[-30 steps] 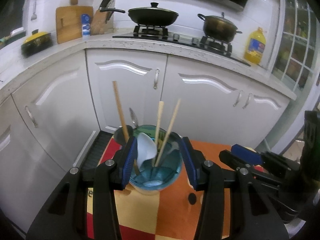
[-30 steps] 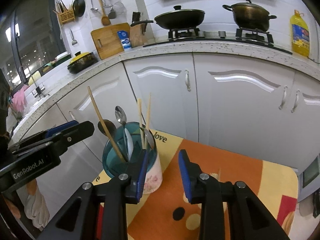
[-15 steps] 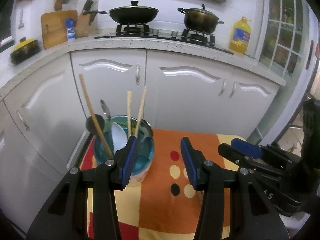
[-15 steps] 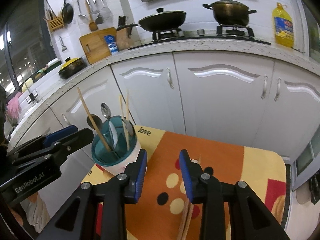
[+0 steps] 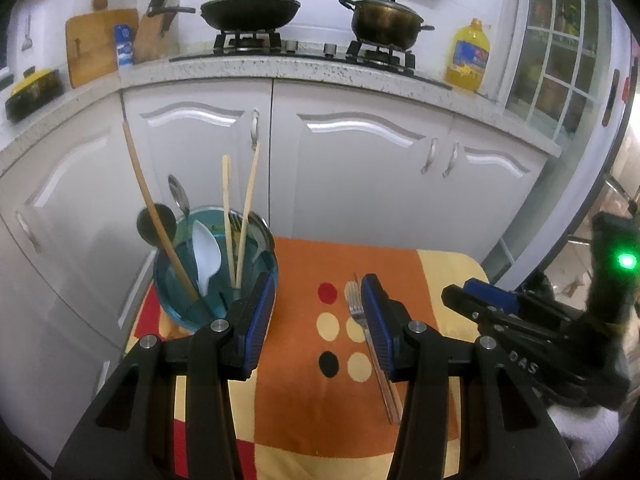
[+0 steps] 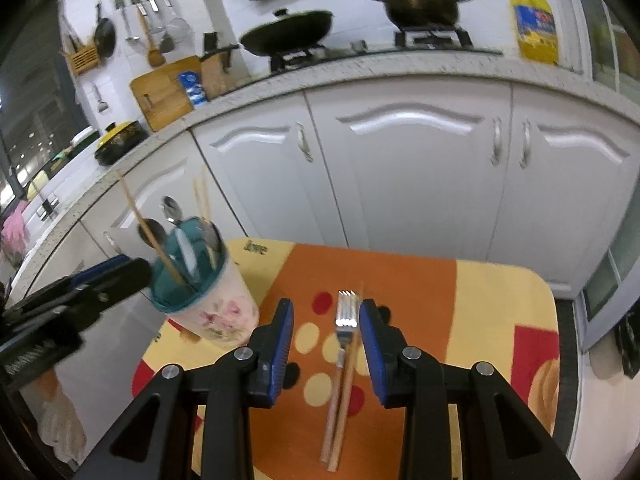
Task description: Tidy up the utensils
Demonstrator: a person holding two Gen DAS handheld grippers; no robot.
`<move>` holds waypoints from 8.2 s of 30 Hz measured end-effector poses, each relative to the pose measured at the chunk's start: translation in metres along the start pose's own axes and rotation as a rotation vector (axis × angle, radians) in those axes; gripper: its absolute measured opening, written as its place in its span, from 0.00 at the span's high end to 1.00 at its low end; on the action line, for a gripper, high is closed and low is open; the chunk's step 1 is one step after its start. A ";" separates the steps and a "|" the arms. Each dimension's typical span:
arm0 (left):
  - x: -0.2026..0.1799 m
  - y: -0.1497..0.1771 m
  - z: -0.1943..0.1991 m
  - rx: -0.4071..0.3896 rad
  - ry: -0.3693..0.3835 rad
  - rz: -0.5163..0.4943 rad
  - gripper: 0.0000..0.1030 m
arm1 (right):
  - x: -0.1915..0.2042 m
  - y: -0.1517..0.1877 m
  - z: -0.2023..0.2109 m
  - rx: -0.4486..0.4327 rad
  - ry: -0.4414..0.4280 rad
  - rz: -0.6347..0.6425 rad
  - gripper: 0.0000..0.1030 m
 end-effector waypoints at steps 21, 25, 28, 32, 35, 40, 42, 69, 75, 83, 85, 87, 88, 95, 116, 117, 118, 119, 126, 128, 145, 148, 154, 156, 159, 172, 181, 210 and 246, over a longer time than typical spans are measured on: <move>-0.001 0.030 -0.040 0.117 0.036 0.004 0.57 | -0.039 0.039 -0.144 0.304 0.146 0.054 0.71; -0.004 0.032 -0.045 0.131 0.049 0.003 0.57 | -0.036 0.040 -0.145 0.307 0.156 0.089 0.79; -0.010 0.033 -0.048 0.139 0.060 -0.012 0.57 | -0.034 0.041 -0.140 0.300 0.165 0.106 0.91; -0.020 0.034 -0.051 0.145 0.072 -0.036 0.57 | -0.047 0.046 -0.126 0.296 0.170 0.090 0.95; -0.024 0.035 -0.057 0.156 0.082 -0.034 0.57 | -0.063 0.048 -0.111 0.291 0.170 0.042 0.98; -0.032 0.037 -0.068 0.171 0.094 -0.040 0.57 | -0.093 0.060 -0.078 0.306 0.173 -0.038 0.99; -0.035 0.038 -0.077 0.187 0.102 -0.034 0.57 | -0.101 0.069 -0.074 0.331 0.180 -0.045 0.99; -0.034 0.023 -0.218 0.291 0.164 0.032 0.59 | -0.106 0.024 -0.105 0.293 0.000 -0.060 0.76; -0.038 0.028 -0.227 0.308 0.188 0.045 0.73 | -0.109 0.015 -0.104 0.290 -0.002 -0.047 0.76; -0.040 0.028 -0.226 0.298 0.202 0.036 0.83 | -0.109 0.013 -0.105 0.288 -0.006 -0.052 0.76; -0.038 0.027 -0.219 0.281 0.216 0.040 0.96 | -0.105 0.010 -0.105 0.280 -0.015 -0.049 0.76; -0.034 0.026 -0.208 0.273 0.223 0.030 0.99 | -0.102 0.007 -0.106 0.274 -0.019 -0.040 0.76; -0.032 0.027 -0.204 0.276 0.222 0.031 0.99 | -0.099 0.006 -0.107 0.273 -0.018 -0.034 0.76; -0.019 0.042 -0.187 0.305 0.235 0.062 0.99 | -0.081 0.002 -0.137 0.296 0.009 0.004 0.76; 0.001 0.048 -0.096 0.190 0.234 0.059 1.00 | -0.051 -0.002 -0.073 0.186 -0.116 -0.025 0.95; 0.002 0.046 -0.090 0.180 0.230 0.055 1.00 | -0.047 -0.002 -0.067 0.175 -0.123 -0.019 0.95; 0.004 0.044 -0.082 0.165 0.227 0.052 1.00 | -0.043 -0.002 -0.057 0.161 -0.134 -0.011 0.95; 0.006 0.041 -0.077 0.153 0.222 0.050 1.00 | -0.039 -0.002 -0.052 0.151 -0.140 -0.006 0.95; 0.029 0.030 -0.026 0.066 0.172 0.045 0.99 | -0.009 0.001 -0.014 0.083 -0.183 0.053 0.95; 0.035 0.027 -0.014 0.043 0.158 0.046 0.99 | -0.002 0.001 -0.007 0.069 -0.195 0.065 0.95; 0.110 -0.012 0.072 -0.126 0.025 0.090 0.99 | 0.080 -0.038 0.045 -0.059 -0.306 0.198 0.95; 0.126 -0.025 0.085 -0.163 -0.021 0.094 0.99 | 0.099 -0.053 0.053 -0.091 -0.340 0.215 0.95; 0.154 -0.046 0.094 -0.212 -0.110 0.102 0.99 | 0.139 -0.078 0.058 -0.160 -0.360 0.248 0.95; 0.161 -0.050 0.093 -0.218 -0.144 0.098 0.99 | 0.153 -0.084 0.053 -0.183 -0.355 0.258 0.95; 0.168 -0.053 0.086 -0.210 -0.197 0.079 0.99 | 0.166 -0.089 0.040 -0.205 -0.345 0.270 0.95; 0.159 -0.034 0.031 -0.144 -0.285 0.012 0.99 | 0.184 -0.082 -0.050 -0.177 -0.271 0.296 0.95; 0.147 -0.019 -0.002 -0.075 -0.244 0.021 0.99 | 0.167 -0.058 -0.088 -0.040 -0.243 0.284 0.95; 0.121 0.014 0.011 -0.011 -0.162 0.165 0.63 | 0.122 -0.016 -0.053 0.013 -0.168 0.190 0.64; 0.087 0.024 0.036 -0.027 -0.204 0.123 0.63 | 0.129 0.008 -0.016 -0.038 -0.072 0.160 0.60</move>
Point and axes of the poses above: each gripper's, at about its wrist camera, not at the fingertips, and z roughly against the way its jaws point, x to its left, y to its underside, the point moved 2 cm from there along -z, roughly the way its jaws point, and after that the axes turned 13 degrees about -z, right-handed, at the moved point
